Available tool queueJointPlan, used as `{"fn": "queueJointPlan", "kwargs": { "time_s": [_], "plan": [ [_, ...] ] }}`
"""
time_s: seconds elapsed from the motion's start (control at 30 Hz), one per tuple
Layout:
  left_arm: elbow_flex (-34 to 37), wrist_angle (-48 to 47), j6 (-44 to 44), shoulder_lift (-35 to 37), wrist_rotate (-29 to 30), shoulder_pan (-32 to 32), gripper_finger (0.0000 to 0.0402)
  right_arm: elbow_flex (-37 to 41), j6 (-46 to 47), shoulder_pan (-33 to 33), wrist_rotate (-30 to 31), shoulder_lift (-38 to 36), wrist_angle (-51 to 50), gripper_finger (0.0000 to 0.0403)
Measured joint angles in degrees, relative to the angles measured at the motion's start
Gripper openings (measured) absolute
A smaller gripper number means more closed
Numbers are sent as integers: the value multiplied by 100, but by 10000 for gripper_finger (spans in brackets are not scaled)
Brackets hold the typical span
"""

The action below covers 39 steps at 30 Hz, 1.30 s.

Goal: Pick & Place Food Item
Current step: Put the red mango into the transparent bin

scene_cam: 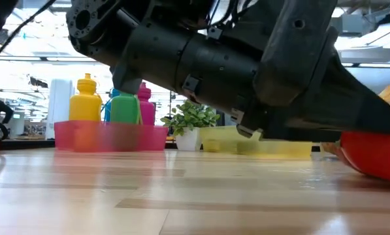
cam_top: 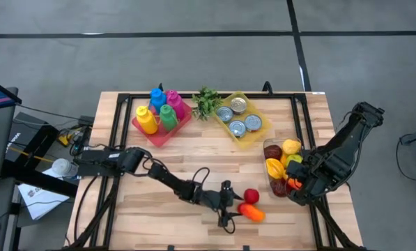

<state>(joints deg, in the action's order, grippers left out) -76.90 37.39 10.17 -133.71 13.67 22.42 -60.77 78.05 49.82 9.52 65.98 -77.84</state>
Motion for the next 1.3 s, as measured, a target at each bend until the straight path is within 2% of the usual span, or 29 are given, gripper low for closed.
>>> {"fn": "queueJointPlan", "kwargs": {
  "time_s": [0.2, 0.33, 0.47, 0.77, 0.9, 1.1, 1.3],
  "plan": [
    [0, 3, 18, 0, -21, 0, 286, 0, 2, -2, 109, 0, 76, 385],
    [0, 67, 25, -10, -506, -7, 278, 0, 3, -2, 117, 0, 79, 385],
    [-5, 135, 21, -116, -558, -13, 270, 0, 2, -2, 238, 0, 253, 385],
    [-1014, 103, -263, -706, -577, -70, 256, 2, 2, -8, 303, 105, 508, 385],
    [-1228, -41, -181, -837, -932, -73, 232, 4, -1, 10, 274, 267, 566, 385],
    [-1237, -227, -89, -817, -1073, -123, 181, 4, -1, 9, 258, 450, 577, 385],
    [-1230, -649, -77, -618, -1031, -107, 176, 3, -10, 9, 252, 403, 898, 385]
  ]
}}
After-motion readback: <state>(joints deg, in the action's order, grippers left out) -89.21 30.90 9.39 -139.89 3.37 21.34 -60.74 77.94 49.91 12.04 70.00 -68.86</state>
